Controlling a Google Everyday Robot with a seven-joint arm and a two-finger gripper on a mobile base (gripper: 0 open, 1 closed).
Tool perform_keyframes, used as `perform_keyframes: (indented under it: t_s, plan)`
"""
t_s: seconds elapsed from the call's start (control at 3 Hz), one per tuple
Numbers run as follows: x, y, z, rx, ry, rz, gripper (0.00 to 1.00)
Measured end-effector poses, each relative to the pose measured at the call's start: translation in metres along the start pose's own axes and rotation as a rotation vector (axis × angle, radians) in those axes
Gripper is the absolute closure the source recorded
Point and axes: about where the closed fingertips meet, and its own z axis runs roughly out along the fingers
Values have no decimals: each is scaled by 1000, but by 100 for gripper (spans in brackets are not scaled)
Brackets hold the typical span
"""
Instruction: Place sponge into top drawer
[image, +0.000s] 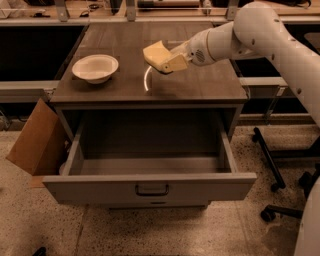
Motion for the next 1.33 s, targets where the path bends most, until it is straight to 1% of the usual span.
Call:
perform_keyframes:
  t_s: [0.33,0.67,1.0,1.33]
  plan:
    - [4,26,-15,-50,10,-69,100]
    - [20,70,-30,-126,43,-158,100]
    - [46,116,-34,-196,105,-216,100]
    - [46,116,-34,-196,105,-216,100]
